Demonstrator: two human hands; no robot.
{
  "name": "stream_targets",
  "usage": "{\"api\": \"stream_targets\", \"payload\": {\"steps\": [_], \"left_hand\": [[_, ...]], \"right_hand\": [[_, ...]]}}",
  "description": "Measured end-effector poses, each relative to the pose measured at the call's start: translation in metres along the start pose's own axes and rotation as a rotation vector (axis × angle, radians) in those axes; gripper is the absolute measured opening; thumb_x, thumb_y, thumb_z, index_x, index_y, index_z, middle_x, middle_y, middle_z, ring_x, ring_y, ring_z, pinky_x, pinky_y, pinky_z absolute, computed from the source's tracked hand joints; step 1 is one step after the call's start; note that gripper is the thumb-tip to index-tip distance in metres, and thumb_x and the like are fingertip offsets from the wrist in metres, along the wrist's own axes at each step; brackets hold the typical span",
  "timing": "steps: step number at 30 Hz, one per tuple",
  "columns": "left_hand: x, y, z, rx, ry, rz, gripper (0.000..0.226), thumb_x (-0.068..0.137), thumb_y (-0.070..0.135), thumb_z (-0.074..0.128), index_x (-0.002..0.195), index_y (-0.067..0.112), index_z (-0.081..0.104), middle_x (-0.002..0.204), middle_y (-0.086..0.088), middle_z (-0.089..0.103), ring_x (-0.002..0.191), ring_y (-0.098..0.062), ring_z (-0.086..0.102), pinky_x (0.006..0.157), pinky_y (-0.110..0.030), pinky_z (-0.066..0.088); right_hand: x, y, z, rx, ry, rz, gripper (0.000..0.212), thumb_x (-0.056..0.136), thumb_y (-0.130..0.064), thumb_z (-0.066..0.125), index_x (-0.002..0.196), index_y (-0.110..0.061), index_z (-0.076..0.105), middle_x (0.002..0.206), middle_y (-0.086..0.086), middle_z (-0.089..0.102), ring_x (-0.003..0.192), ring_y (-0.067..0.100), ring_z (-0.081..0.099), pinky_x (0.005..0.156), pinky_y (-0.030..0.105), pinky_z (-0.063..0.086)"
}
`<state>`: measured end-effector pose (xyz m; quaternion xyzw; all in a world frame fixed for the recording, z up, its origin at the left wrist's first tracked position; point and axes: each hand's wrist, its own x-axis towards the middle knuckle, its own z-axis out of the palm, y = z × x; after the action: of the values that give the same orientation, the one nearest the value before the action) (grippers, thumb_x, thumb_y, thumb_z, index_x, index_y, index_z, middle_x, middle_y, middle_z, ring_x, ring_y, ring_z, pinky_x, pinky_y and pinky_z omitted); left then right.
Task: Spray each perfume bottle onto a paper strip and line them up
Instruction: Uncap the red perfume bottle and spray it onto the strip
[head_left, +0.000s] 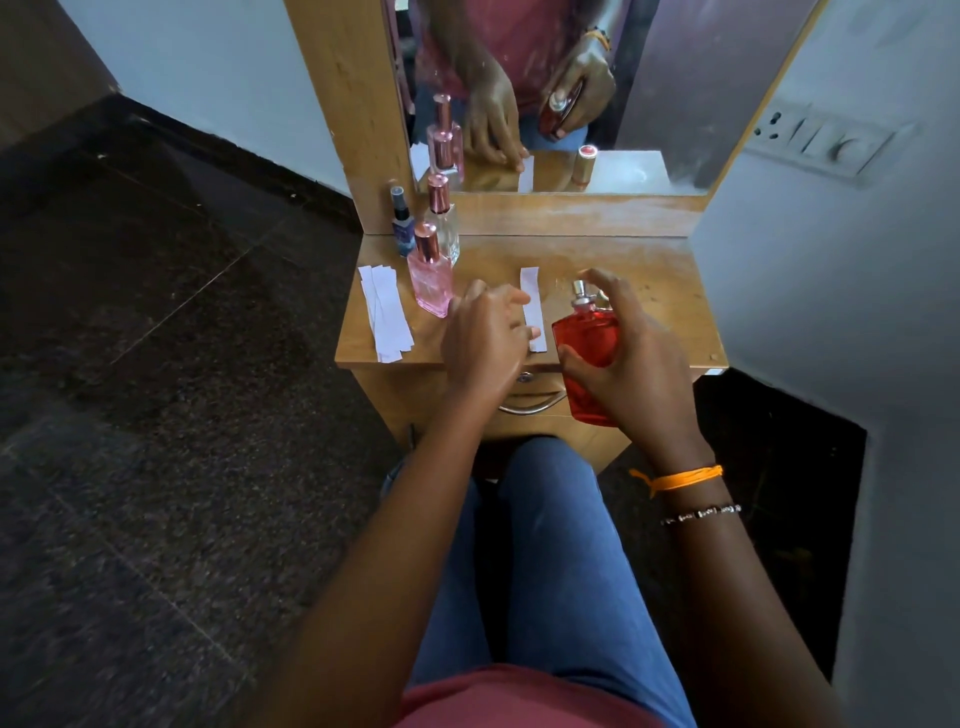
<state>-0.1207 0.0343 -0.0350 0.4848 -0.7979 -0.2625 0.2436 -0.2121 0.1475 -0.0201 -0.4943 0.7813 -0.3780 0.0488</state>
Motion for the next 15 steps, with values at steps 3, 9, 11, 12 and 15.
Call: {"api": "stream_targets", "payload": {"steps": [3, 9, 11, 12, 15], "left_hand": [[-0.003, -0.001, 0.002, -0.002, -0.044, -0.004, 0.035, 0.078, 0.019, 0.072, 0.112, 0.022, 0.066, 0.112, -0.003, 0.06, 0.104, -0.022, 0.056, 0.074, -0.031, 0.047], [-0.003, -0.002, -0.002, -0.063, -0.1, -0.014, 0.034, 0.081, 0.017, 0.069, 0.114, 0.022, 0.065, 0.111, -0.004, 0.058, 0.105, -0.022, 0.057, 0.088, -0.037, 0.049], [-0.004, 0.003, -0.006, -0.172, -0.088, 0.038, 0.027, 0.089, 0.018, 0.059, 0.115, 0.021, 0.064, 0.108, -0.003, 0.056, 0.103, -0.02, 0.057, 0.088, -0.033, 0.048], [-0.007, 0.007, -0.008, -0.263, -0.099, 0.057, 0.025, 0.093, 0.021, 0.052, 0.114, 0.02, 0.064, 0.107, -0.003, 0.056, 0.102, -0.018, 0.056, 0.087, -0.03, 0.046], [-0.019, 0.011, -0.017, -0.681, -0.343, -0.013, 0.026, 0.097, 0.034, 0.042, 0.111, 0.028, 0.063, 0.108, 0.001, 0.064, 0.104, -0.015, 0.06, 0.085, -0.026, 0.049]], "right_hand": [[0.0, -0.001, 0.0, 0.003, 0.005, -0.001, 0.069, 0.074, -0.027, 0.074, 0.132, -0.037, 0.039, 0.114, 0.003, 0.068, 0.092, 0.027, 0.065, 0.068, 0.034, 0.051], [-0.001, -0.004, -0.001, 0.047, 0.02, 0.005, 0.069, 0.074, -0.027, 0.075, 0.132, -0.036, 0.039, 0.113, 0.0, 0.067, 0.091, 0.023, 0.064, 0.073, 0.036, 0.053], [0.0, -0.005, -0.002, 0.139, 0.034, 0.014, 0.068, 0.076, -0.024, 0.074, 0.134, -0.034, 0.039, 0.109, -0.007, 0.065, 0.089, 0.017, 0.065, 0.074, 0.035, 0.054], [0.0, -0.006, -0.002, 0.216, 0.041, 0.021, 0.066, 0.078, -0.022, 0.073, 0.134, -0.031, 0.039, 0.104, -0.015, 0.063, 0.086, 0.011, 0.064, 0.074, 0.033, 0.054], [0.003, -0.011, -0.001, 0.51, 0.095, 0.055, 0.057, 0.084, -0.017, 0.069, 0.133, -0.025, 0.04, 0.103, -0.033, 0.056, 0.088, -0.003, 0.06, 0.079, 0.027, 0.055]]}}
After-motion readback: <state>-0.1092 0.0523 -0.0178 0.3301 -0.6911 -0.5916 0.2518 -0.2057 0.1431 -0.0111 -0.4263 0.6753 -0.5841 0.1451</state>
